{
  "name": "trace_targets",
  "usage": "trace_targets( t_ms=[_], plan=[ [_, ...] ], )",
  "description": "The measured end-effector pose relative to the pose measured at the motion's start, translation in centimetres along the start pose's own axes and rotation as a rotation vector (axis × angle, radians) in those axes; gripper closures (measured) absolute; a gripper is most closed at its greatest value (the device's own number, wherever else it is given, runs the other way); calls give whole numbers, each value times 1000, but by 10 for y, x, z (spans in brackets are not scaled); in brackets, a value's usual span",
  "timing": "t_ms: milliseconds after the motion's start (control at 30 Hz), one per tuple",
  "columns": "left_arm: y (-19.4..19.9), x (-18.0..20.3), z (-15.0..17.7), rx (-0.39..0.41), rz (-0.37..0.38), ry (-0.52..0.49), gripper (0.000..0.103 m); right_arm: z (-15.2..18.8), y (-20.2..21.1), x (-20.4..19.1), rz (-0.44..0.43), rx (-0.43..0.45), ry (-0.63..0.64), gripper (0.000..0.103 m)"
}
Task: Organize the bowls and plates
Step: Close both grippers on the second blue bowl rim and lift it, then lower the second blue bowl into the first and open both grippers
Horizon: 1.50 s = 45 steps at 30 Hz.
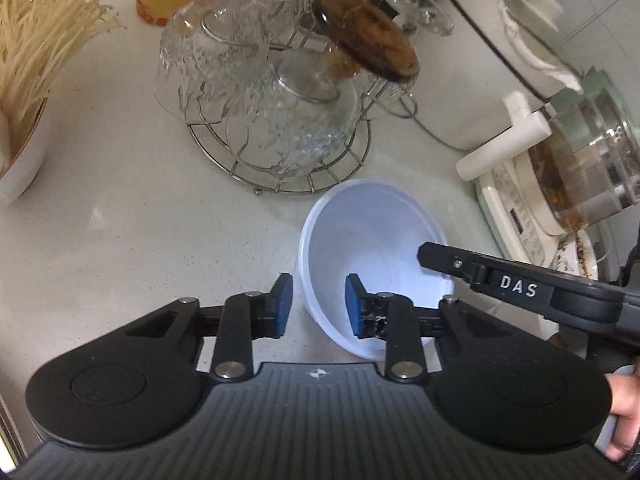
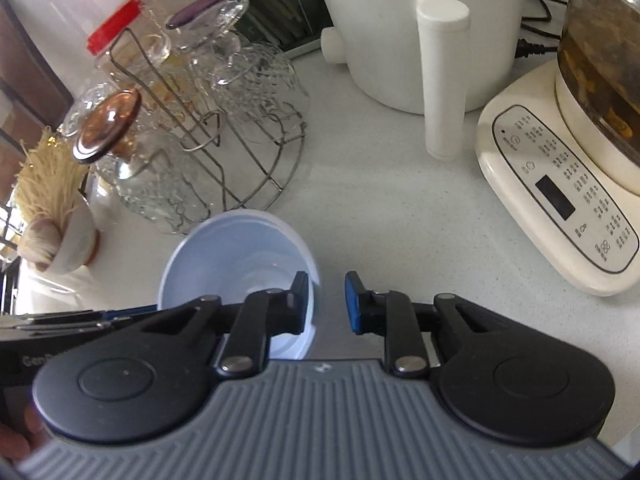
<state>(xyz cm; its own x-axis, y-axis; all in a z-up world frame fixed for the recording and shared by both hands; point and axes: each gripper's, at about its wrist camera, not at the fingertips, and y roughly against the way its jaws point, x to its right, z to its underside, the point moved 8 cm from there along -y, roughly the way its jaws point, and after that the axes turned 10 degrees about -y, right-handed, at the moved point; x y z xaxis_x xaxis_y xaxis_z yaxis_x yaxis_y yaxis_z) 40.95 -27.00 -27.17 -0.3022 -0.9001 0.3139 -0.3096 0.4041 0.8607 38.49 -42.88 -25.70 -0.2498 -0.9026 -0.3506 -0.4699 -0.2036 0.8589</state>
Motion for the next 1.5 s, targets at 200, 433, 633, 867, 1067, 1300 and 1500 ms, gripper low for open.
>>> trace_targets(
  t_ms=[200, 433, 633, 867, 1067, 1300, 1500],
  plan=[
    [-2, 0, 0, 0, 3, -2, 89, 1, -6, 4, -7, -23, -35, 90],
    [2, -1, -1, 31, -3, 8, 92, 3, -6, -2, -13, -22, -19, 94],
    [17, 1, -2, 58, 6, -6, 92, 6, 9, -6, -34, 2, -9, 94],
    [41, 4, -2, 97, 22, -20, 92, 7, 33, -14, -55, 37, -20, 94],
    [67, 8, -1, 139, 32, -43, 92, 10, 57, -24, -78, 70, -20, 94],
    [106, 5, 7, 200, 32, -43, 92, 15, 90, -45, -117, 120, -8, 92],
    [140, -5, 16, 250, 22, -31, 92, 19, 109, -69, -160, 156, 21, 92]
  ],
)
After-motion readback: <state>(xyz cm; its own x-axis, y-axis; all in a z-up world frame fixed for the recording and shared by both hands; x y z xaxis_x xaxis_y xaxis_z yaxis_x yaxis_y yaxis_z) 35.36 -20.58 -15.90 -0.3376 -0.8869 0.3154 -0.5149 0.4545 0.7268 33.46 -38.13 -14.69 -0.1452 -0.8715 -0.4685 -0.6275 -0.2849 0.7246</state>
